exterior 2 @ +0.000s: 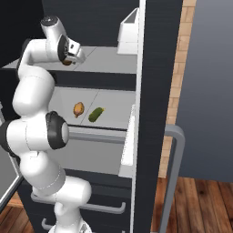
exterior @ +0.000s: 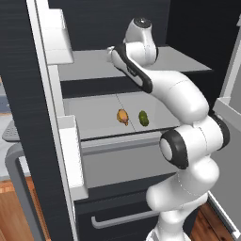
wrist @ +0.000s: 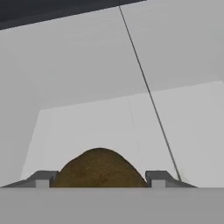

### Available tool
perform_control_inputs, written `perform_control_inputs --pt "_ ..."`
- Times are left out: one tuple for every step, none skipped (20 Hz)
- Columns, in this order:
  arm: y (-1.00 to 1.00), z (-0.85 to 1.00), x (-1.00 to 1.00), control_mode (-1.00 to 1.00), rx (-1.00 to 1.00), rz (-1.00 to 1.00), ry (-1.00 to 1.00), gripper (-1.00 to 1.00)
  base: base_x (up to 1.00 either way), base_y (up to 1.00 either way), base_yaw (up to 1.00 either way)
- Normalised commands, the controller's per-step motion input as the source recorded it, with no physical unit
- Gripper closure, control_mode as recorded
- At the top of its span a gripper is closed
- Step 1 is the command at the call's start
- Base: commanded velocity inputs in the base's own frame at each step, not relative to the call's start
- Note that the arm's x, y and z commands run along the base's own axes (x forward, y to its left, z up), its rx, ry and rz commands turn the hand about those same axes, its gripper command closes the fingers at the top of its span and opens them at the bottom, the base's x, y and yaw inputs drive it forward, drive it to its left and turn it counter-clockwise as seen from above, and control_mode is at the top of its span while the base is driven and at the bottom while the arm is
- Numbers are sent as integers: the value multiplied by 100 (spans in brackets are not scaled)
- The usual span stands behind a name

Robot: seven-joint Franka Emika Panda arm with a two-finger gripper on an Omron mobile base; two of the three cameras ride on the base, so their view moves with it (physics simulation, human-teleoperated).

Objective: Open the fridge, remove the kiwi, cucumber, and chicken drumstick, and place them on any counter.

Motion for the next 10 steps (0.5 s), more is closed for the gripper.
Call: perform_control_inputs --pt "0 -25 -4 -100 12 0 0 100 0 0 0" --pt "-1 0 -49 -100 9 0 -15 100 0 0 0" --pt "-1 0 -100 -100 3 0 -35 100 0 0 0" --pt "-5 17 -100 -100 0 0 -48 100 0 0 0" --pt "-11 24 -100 -100 0 0 -52 100 0 0 0" --pt "-9 29 -100 -100 0 0 -54 100 0 0 0" --pt "-10 31 -100 -100 0 0 -55 100 0 0 0" --pt "-10 31 -100 -100 0 0 -53 100 0 0 0" --pt "-13 31 -100 -100 0 0 -48 100 0 0 0" --pt "-17 30 -100 -100 0 0 -44 100 0 0 0"
